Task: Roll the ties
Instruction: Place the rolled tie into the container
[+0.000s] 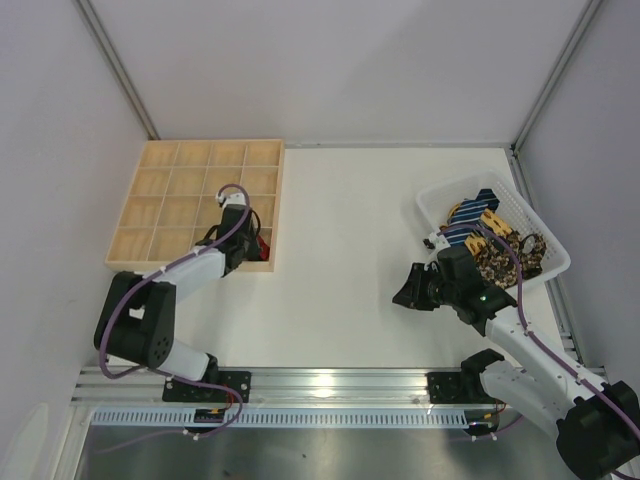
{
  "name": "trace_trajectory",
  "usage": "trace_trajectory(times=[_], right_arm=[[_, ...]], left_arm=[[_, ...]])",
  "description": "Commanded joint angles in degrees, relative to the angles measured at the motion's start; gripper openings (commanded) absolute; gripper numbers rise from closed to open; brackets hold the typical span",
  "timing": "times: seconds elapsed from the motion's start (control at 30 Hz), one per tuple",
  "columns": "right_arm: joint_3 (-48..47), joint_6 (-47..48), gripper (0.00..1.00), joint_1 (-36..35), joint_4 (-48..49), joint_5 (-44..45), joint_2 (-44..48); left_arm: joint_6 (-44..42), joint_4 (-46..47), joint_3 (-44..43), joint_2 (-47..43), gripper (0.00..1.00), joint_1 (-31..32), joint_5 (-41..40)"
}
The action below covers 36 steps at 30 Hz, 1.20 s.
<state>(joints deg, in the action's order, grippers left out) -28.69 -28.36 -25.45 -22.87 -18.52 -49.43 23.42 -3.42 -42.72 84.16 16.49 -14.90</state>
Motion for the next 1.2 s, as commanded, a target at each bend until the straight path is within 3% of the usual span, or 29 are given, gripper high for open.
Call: trace_trajectory(times=[0.0, 0.3, 0.4, 0.43, 0.6, 0.7, 1.17], right_arm=[[-2.1, 1.3, 0.23, -0.4, 0.4, -0.9, 0.6], [-1.9, 1.5, 0.23, -0.3, 0.3, -1.0, 0.8], [-1.8, 1.4, 0.23, -0.3, 0.3, -1.0, 0.9], [-1.9, 1.4, 0.23, -0.3, 0.5, -1.1, 0.7], [-1.9, 1.4, 0.23, -0.3, 0.6, -1.3, 0.5], [-1.8, 1.4, 0.23, -0.3, 0.6, -1.3, 0.6], [-1.5, 1.4, 0.23, -0.2, 0.8, -1.6, 0.5]], left_arm=[[-2.1, -3.3, -3.3, 1.7, 0.00, 0.3, -2.0], [-2.2, -5.9, -5.6, 4.0, 0.02, 0.7, -2.6], [-2.6, -7.3, -6.7, 5.4, 0.09, 0.6, -2.2], [-2.6, -7.5, -6.8, 5.7, 0.17, 0.6, -2.1], [-1.7, -7.3, -5.9, 5.8, 0.22, 0.6, -1.4], [-1.4, -7.0, -5.4, 5.8, 0.38, 0.6, -1.1], [-1.3, -7.0, -4.0, 4.1, 0.61, 0.6, -0.9]])
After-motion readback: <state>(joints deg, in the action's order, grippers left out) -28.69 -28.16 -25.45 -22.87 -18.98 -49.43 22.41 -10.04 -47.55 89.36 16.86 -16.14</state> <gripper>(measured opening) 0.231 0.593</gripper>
